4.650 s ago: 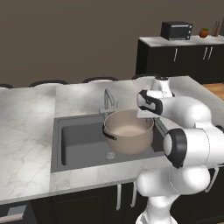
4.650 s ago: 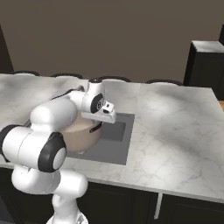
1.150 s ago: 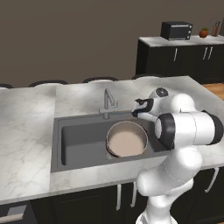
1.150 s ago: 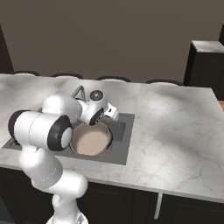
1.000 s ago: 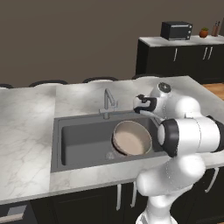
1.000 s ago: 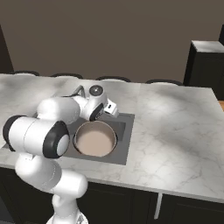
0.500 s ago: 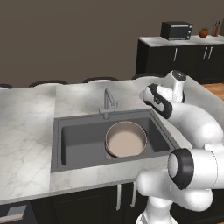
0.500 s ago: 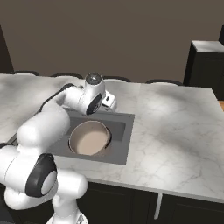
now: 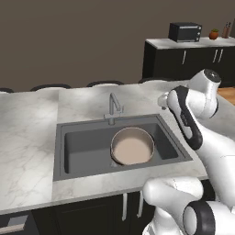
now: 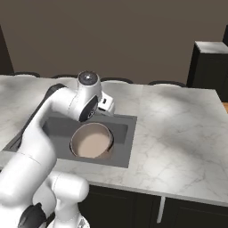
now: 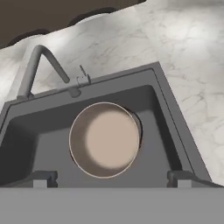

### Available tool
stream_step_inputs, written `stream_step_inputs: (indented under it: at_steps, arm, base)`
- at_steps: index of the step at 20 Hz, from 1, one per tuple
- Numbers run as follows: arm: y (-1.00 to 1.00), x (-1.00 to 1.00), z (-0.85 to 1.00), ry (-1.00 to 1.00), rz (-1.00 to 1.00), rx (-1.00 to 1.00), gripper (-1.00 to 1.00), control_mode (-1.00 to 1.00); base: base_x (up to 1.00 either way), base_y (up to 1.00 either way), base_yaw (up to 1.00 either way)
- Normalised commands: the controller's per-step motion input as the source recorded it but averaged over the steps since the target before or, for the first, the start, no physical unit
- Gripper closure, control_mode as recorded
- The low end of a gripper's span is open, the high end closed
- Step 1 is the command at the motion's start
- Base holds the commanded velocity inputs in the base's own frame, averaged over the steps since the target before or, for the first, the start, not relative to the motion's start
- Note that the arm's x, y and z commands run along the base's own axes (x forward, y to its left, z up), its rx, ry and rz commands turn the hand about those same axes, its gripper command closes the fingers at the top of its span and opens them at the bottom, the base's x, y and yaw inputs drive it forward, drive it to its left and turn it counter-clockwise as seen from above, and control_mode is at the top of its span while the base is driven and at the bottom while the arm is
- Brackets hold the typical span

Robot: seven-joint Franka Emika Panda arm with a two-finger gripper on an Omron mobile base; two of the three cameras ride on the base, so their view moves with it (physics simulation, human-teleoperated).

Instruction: Move the pot and pan from the stove into the sink.

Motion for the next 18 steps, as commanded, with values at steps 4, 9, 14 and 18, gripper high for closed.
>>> stream_step_inputs:
  at_steps: [4,9,14,18]
  arm:
    - [-0.05,-1.00,0.13,-0.11,0.06,-0.02,-1.00,-1.00]
    - [-0.11,-0.98,0.05,-0.21,0.05,-0.03,-1.00,-1.00]
    - [-0.20,-1.00,0.00,-0.30,0.01,-0.01,-1.00,-1.00]
    - [-0.21,-0.99,0.00,-0.33,0.00,-0.01,-1.00,-1.00]
  base:
    - [0.00,0.00,0.00]
    - [0.00,0.00,0.00]
    - [0.00,0.00,0.00]
    - [0.00,0.00,0.00]
